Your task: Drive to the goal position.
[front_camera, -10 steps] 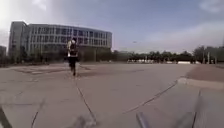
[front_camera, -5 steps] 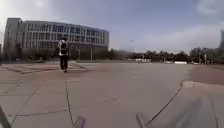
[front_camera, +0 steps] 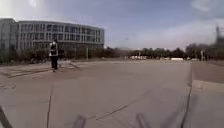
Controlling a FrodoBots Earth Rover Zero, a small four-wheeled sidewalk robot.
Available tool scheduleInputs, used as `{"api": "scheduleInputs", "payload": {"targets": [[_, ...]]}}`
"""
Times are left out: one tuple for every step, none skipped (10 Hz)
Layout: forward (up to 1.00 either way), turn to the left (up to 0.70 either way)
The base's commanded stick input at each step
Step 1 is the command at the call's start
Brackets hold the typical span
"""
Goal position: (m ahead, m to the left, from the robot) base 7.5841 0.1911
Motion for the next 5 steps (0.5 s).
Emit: {"api": "scheduleInputs", "payload": {"targets": [[1.00,-0.27],[1.00,-0.27],[1.00,-0.27],[1.00,-0.27],[1.00,-0.27]]}}
